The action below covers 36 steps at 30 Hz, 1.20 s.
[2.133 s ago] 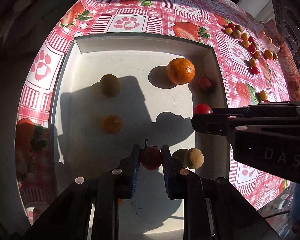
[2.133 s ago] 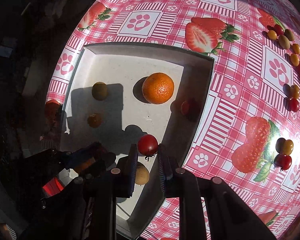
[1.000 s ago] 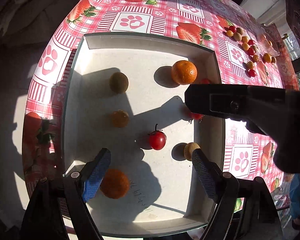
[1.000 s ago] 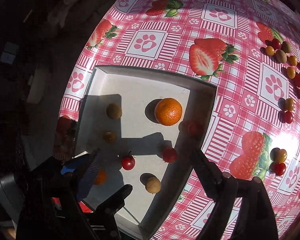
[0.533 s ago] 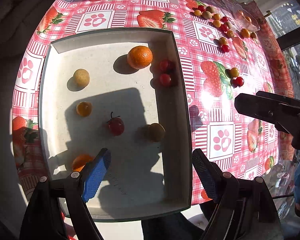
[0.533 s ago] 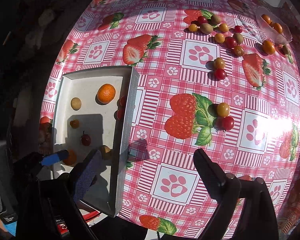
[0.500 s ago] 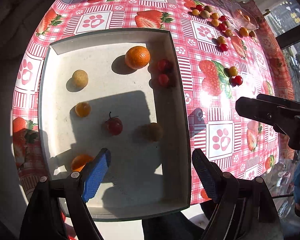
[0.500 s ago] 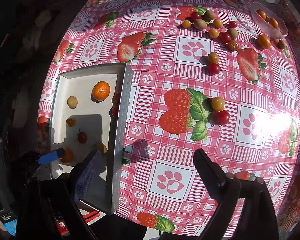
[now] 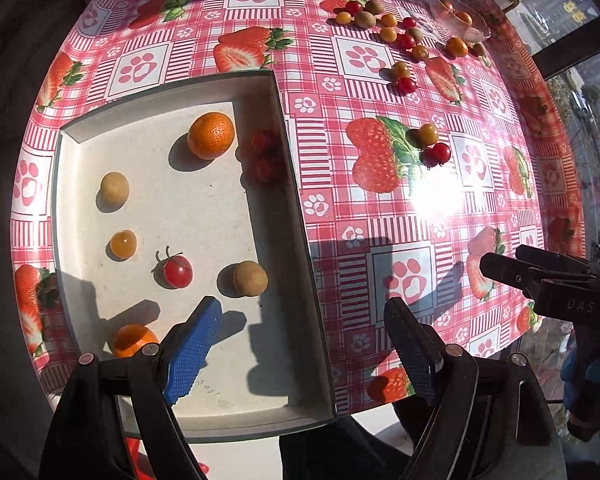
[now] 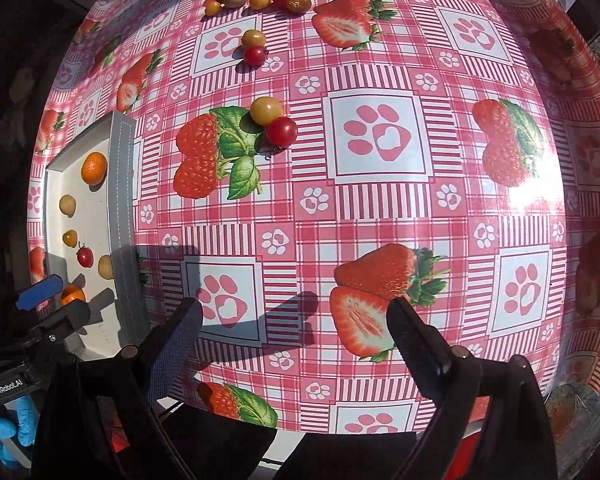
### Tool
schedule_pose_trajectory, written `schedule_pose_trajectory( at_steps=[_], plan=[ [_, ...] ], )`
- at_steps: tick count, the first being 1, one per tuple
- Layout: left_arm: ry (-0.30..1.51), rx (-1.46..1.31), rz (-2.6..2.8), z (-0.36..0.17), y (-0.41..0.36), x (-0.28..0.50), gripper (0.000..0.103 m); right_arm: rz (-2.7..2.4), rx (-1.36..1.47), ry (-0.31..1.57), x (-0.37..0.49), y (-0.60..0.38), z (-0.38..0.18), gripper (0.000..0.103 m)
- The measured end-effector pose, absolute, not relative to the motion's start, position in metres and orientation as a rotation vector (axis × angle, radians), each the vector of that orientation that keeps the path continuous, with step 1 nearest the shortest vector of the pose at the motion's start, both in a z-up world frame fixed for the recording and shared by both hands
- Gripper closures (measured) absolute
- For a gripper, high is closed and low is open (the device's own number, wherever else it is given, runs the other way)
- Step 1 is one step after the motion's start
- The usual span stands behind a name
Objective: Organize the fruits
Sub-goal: 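Move both open grippers back toward the tomato cluster, then grasp a red cherry tomato with the right gripper while the left grasps another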
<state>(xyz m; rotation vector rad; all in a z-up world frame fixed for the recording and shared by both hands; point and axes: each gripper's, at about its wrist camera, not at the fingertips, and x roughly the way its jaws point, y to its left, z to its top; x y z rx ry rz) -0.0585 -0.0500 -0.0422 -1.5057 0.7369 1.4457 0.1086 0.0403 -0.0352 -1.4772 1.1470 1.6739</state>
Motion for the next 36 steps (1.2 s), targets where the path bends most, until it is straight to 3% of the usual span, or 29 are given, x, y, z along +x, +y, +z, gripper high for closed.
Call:
schedule_pose_trajectory(
  at_steps=[20, 36],
  plan=[
    [0.781, -1.371, 1.492, -0.023, 0.044, -0.041, 0.019, 1.698, -1.494, 1.121, 0.126, 0.069, -0.047, 0.008],
    [0.758, -1.373, 1.504, -0.073, 0.157, -0.040, 0.019, 1.837, -1.416, 1.045, 0.086, 0.097, -0.055, 0.008]
  ],
)
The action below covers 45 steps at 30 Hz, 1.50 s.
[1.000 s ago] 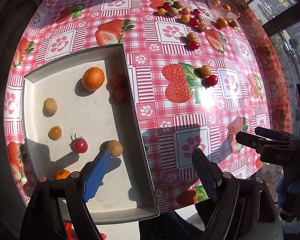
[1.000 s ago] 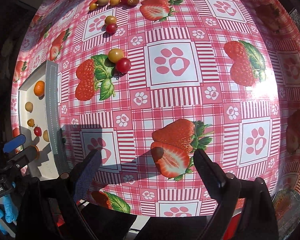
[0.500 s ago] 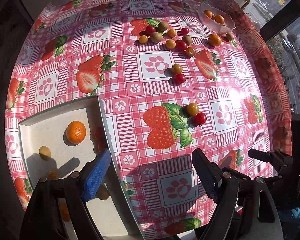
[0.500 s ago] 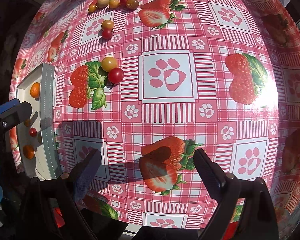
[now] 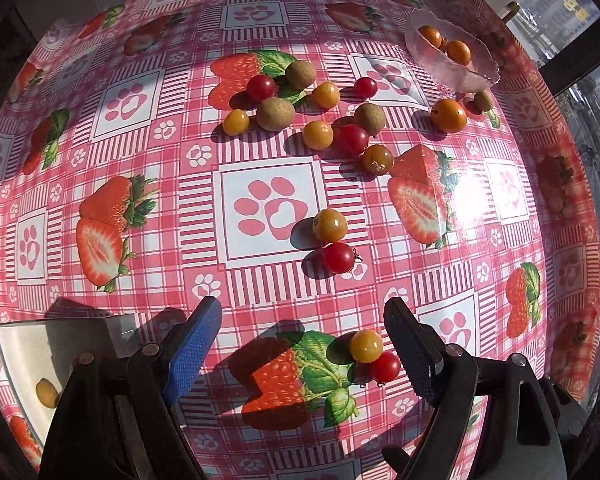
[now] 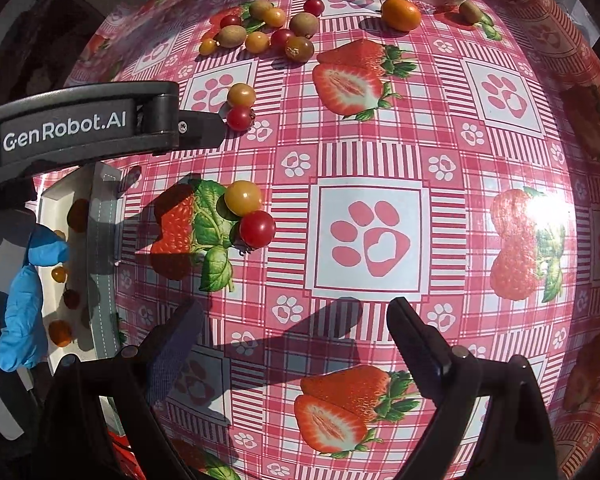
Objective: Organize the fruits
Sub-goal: 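Grasp a red cherry tomato with the right gripper while the left grasps another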
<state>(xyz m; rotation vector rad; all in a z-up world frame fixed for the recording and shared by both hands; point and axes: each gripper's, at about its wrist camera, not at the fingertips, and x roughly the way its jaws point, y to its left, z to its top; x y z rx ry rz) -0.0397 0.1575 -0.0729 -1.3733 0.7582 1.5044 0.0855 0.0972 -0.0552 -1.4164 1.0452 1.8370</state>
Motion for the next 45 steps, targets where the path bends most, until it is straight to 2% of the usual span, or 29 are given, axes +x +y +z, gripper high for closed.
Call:
schedule_pose_trajectory(
  at_steps=[3, 5, 7, 9, 15, 17, 18, 19, 20, 21, 29, 45],
  plan=[
    [0.781, -1.364, 1.492, -0.082, 0.170, -0.035, 0.019, 1.870, -1.399, 1.036, 0.078, 0.103, -0.057, 0.009],
    [0.794, -1.352, 1.485, -0.086, 0.178, -0.032, 0.019, 1.897, -1.384, 1.022, 0.073, 0.105, -0.058, 0.014],
    [0.802, -1.341, 1.478, -0.091, 0.185, -0.028, 0.028, 1.926, -1.375, 1.021, 0.066, 0.107, -0.060, 0.028],
    [0.810, -1.351, 1.460, -0.097, 0.189, -0.027, 0.039, 1.943, -1.376, 1.031, 0.061, 0.109, -0.065, 0.035],
    [0.834, -1.322, 1.470, -0.104, 0.197, -0.018, 0.044, 1.982, -1.388, 1.005, 0.041, 0.105, -0.072, 0.065],
    [0.832, -1.317, 1.485, -0.105, 0.196, -0.017, 0.050, 1.988, -1.404, 0.989, 0.037, 0.103, -0.073, 0.078],
    [0.833, -1.316, 1.494, -0.105, 0.198, -0.017, 0.055, 1.984, -1.412, 0.993, 0.036, 0.103, -0.074, 0.081],
    [0.830, -1.313, 1.496, -0.104, 0.197, -0.019, 0.059, 1.984, -1.407, 1.001, 0.036, 0.104, -0.073, 0.081],
    [0.829, -1.311, 1.497, -0.104, 0.198, -0.018, 0.073, 1.977, -1.405, 1.022, 0.036, 0.105, -0.074, 0.081],
    [0.840, -1.304, 1.503, -0.103, 0.195, -0.020, 0.080, 1.973, -1.394, 1.046, 0.039, 0.106, -0.073, 0.081],
    [0.793, -1.303, 1.495, -0.091, 0.173, -0.026, 0.080, 1.933, -1.309, 1.176, 0.073, 0.119, -0.064, 0.080],
    [0.739, -1.320, 1.489, -0.044, 0.078, -0.023, 0.080, 1.886, -1.330, 1.203, 0.106, 0.091, -0.044, 0.080]
  ],
)
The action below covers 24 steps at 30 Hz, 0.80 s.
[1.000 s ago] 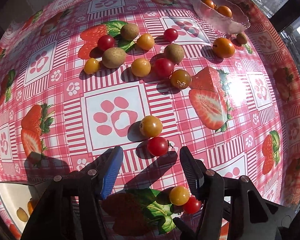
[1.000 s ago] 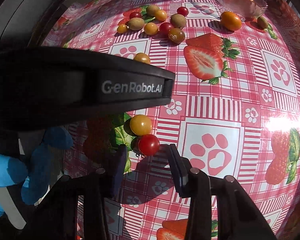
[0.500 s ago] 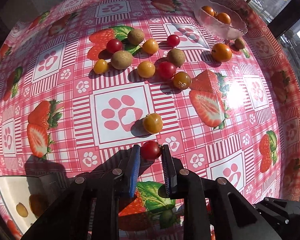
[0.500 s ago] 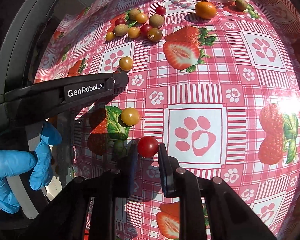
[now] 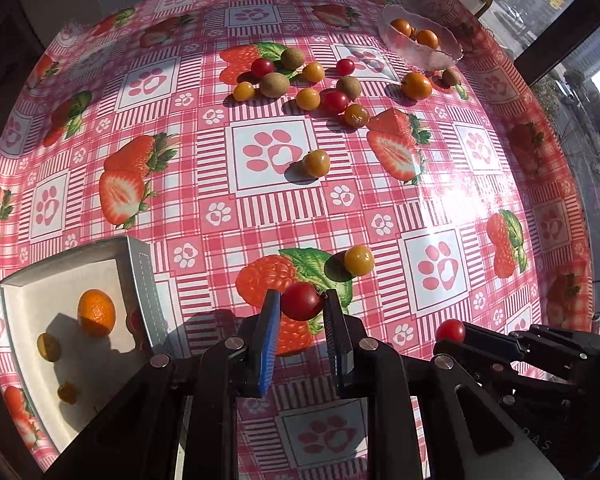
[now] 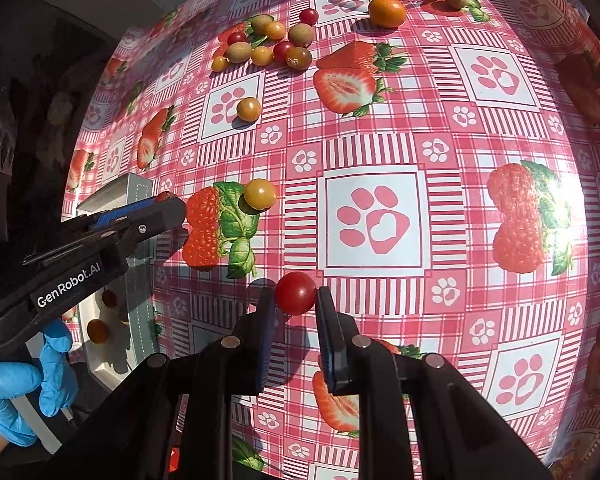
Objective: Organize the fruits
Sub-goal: 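Grasp a red cherry tomato with the right gripper while the left grasps another, then carry both red cherry tomatoes over the tray and open both grippers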
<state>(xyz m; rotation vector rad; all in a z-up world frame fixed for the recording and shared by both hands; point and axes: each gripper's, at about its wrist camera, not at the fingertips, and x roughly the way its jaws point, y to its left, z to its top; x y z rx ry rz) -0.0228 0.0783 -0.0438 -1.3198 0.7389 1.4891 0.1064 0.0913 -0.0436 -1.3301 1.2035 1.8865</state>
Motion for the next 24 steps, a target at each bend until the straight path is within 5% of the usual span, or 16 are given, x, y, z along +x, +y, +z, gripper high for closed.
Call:
schedule_pose_trajectory(
  at_steps=[24],
  plan=[
    [0.633, -1.362, 1.615, -0.022, -0.030, -0.069, 0.080, 1.972, -1.403, 1.119, 0.055, 0.034, -0.001, 0.080]
  ],
)
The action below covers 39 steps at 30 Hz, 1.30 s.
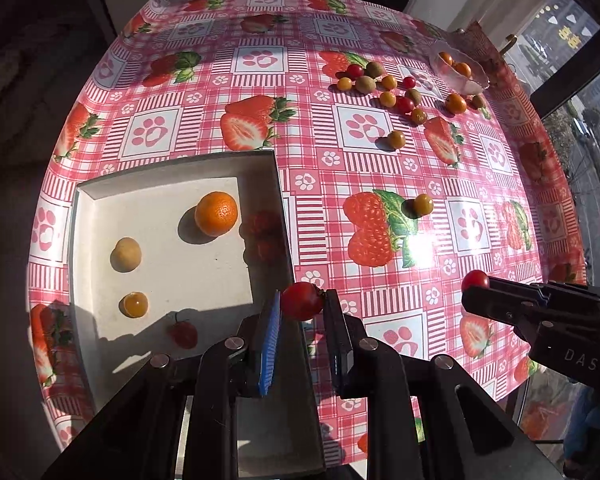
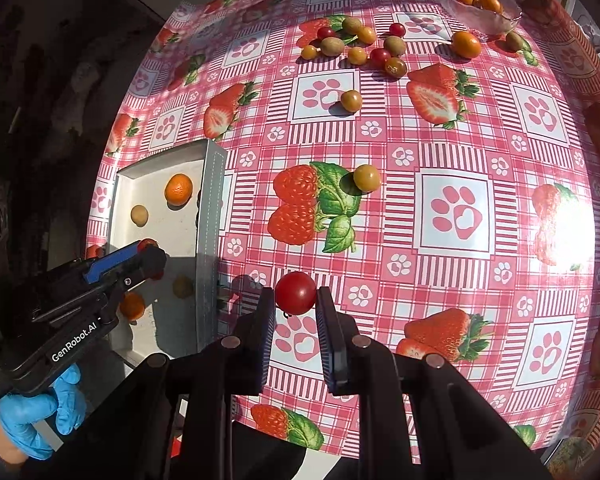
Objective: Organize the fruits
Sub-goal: 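Carry both red cherry tomatoes over the tray and open both grippers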
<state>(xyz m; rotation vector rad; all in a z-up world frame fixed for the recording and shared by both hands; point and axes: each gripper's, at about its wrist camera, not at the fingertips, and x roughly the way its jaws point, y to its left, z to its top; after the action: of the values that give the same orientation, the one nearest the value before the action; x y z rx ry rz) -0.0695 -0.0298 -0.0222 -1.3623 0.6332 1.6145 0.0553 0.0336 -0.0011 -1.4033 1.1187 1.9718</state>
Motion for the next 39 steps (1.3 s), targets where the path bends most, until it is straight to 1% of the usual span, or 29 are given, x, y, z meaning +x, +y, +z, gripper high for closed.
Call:
schedule_pose_trajectory(
  at_steps=[18, 27, 33, 39],
  plan=[
    [0.564, -1.480, 1.739, -0.041, -0.114, -0.118, 0.080, 2.113, -1.576, 1.003, -0.031, -0.011, 0.002, 0.080],
    [0.595, -1.508, 1.704, -0.061, -0.119, -0.108, 0.080, 2.140, -1.691, 0.947, -0.069, -0.022, -0.014, 0.080],
    [0.637, -1.529, 1.663, -0.080, -0.115, -0.092, 0.080, 2.114, -1.771, 0.948, -0.092, -0.019, -0.037, 0.080],
    [0.661, -1.560, 1.641, -0.094, -0.113, -0.084, 0.080, 2.100, -1.860, 0.895, -0.112, -0.021, -0.059, 0.080]
  ],
)
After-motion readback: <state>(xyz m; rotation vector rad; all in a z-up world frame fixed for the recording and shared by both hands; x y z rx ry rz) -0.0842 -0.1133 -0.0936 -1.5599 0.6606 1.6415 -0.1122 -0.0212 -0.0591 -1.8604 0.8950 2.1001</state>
